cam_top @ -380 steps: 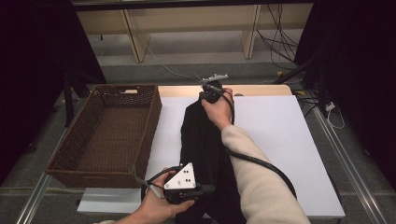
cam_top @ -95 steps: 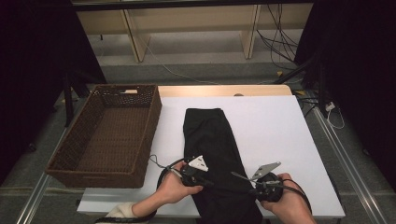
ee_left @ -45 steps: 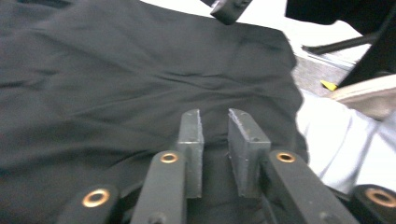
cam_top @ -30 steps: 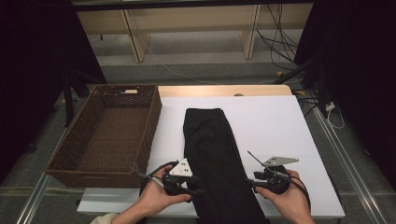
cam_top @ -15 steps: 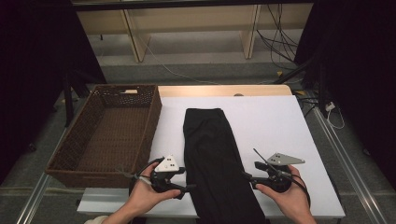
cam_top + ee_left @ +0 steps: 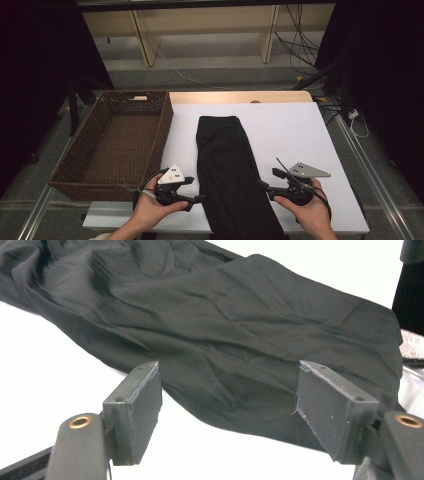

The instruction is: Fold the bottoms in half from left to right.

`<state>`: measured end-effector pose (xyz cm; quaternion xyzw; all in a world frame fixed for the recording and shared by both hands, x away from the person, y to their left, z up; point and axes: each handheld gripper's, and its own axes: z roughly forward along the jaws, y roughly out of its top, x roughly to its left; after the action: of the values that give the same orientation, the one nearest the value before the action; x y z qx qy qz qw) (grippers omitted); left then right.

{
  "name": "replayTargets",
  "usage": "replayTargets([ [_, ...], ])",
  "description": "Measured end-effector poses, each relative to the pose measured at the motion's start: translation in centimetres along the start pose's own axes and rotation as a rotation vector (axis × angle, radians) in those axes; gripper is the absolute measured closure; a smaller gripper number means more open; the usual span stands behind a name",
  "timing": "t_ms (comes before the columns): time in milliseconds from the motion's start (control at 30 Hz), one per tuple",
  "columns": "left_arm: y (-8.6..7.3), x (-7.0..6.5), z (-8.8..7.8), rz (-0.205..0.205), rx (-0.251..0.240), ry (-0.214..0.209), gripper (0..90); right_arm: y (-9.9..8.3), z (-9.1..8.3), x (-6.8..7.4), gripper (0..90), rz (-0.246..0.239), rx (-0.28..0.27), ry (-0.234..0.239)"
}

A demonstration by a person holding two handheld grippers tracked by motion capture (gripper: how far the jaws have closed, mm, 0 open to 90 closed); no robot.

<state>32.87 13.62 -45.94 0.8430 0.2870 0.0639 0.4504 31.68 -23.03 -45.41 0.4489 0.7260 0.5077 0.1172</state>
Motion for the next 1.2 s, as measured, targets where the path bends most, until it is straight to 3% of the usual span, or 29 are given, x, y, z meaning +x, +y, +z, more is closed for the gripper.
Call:
replayTargets([
  [567,0.00,0.05,0.06,-0.002,-0.008,-0.003,28.0,0.41,-0.13,-0.24,28.5,0.012,-0.067,-0.036],
  [1200,0.23,-0.03,0.20,0.005,-0.008,0.012,29.2,0.19,-0.72,-0.09,27.3,0.014,-0.070,-0.047],
])
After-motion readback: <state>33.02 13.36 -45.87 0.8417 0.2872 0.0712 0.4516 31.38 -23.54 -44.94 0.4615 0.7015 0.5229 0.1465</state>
